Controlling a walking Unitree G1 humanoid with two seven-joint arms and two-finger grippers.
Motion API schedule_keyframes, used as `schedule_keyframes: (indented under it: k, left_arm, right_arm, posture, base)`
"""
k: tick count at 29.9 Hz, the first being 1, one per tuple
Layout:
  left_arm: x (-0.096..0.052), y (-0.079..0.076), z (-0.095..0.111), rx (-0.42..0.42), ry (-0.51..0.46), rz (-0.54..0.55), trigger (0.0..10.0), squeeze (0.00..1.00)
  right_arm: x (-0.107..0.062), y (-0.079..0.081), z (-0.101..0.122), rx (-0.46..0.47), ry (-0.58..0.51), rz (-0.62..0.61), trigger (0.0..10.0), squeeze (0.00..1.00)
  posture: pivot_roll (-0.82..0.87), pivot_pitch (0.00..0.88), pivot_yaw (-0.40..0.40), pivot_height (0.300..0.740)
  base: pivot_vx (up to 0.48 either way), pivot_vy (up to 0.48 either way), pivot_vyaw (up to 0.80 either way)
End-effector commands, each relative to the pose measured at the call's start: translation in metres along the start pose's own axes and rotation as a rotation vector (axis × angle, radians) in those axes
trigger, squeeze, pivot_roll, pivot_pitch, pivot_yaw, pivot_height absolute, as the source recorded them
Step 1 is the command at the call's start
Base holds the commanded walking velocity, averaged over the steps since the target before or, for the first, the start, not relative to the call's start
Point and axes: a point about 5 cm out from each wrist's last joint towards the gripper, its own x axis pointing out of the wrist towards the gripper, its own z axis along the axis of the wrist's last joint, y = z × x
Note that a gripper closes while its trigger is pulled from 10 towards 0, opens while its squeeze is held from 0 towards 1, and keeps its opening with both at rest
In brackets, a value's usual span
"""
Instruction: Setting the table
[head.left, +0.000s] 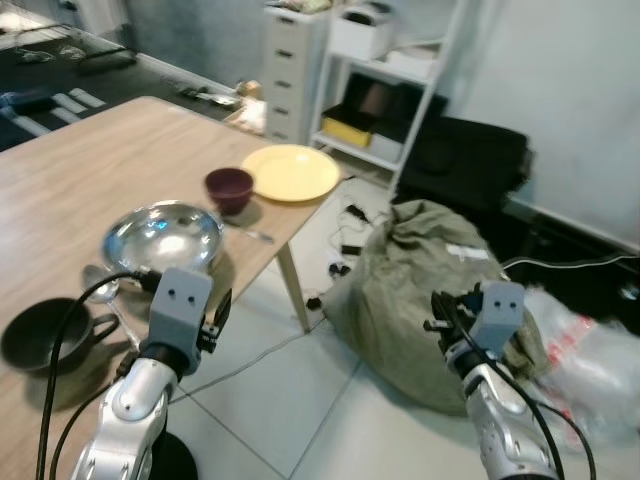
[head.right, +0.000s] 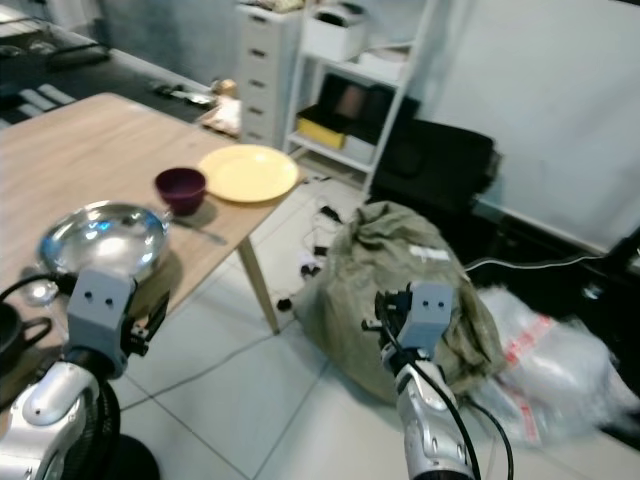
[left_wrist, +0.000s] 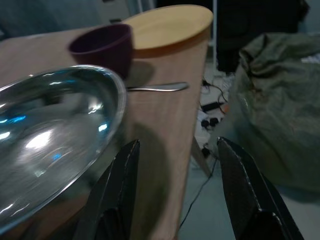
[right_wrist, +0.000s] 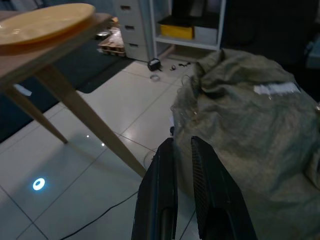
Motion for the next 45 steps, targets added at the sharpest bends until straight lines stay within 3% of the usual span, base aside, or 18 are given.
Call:
schedule_keyframes:
  k: [1,18,22,27,28,29,33,41,45]
  left_arm:
    - [-0.001,-0.002,-0.004,-0.006,0.011,-0.017,10.0,0.00]
    - [0.000,-0.006,-0.003,-0.005,0.007,-0.042,10.0,0.00]
    - [0.002,-0.012,-0.010,-0.028,0.039,-0.091,10.0,0.00]
    - [-0.004,-0.010,-0.055,-0.100,0.218,-0.096,10.0,0.00]
    - [-0.009,-0.006,-0.071,-0.088,0.276,-0.086,10.0,0.00]
    - [-0.009,-0.006,-0.071,-0.088,0.276,-0.086,10.0,0.00]
    - [-0.024,0.003,-0.106,-0.081,0.407,-0.070,10.0,0.00]
    - [-0.040,0.004,-0.132,-0.102,0.507,-0.057,10.0,0.00]
    - [-0.045,0.000,-0.141,-0.094,0.527,-0.067,10.0,0.00]
  right_arm:
    - [-0.002,-0.004,-0.004,-0.001,0.018,-0.016,10.0,0.00]
    - [-0.005,-0.005,-0.012,-0.007,0.040,-0.022,10.0,0.00]
    - [-0.009,-0.004,-0.022,-0.042,0.090,0.000,10.0,0.00]
    - [-0.023,0.012,-0.060,-0.101,0.239,0.104,10.0,0.00]
    - [-0.029,0.015,-0.073,-0.092,0.287,0.102,10.0,0.00]
    - [-0.029,0.015,-0.073,-0.092,0.287,0.102,10.0,0.00]
    - [-0.044,0.018,-0.103,-0.110,0.421,0.093,10.0,0.00]
    - [-0.060,0.026,-0.124,-0.151,0.517,0.137,10.0,0.00]
    - [-0.064,0.027,-0.129,-0.091,0.541,0.108,10.0,0.00]
  posture:
    - [0.07,0.041,0.025,0.740]
    - [0.07,0.045,0.031,0.740]
    - [0.07,0.045,0.031,0.740]
    - [0.07,0.045,0.028,0.740]
    - [0.07,0.044,0.025,0.740]
    - [0.07,0.044,0.025,0.740]
    - [0.08,0.044,0.026,0.740]
    - [0.07,0.043,0.027,0.740]
    - [0.06,0.045,0.022,0.740]
  base:
    - [0.000,0.000,-0.80]
    - [0.000,0.000,-0.80]
    - [0.000,0.000,-0.80]
    - [0.000,0.000,-0.80]
    - [0.000,0.000,-0.80]
    - [0.000,0.000,-0.80]
    - [0.000,0.000,-0.80]
    - [0.000,0.000,-0.79]
    - [0.000,0.000,-0.79]
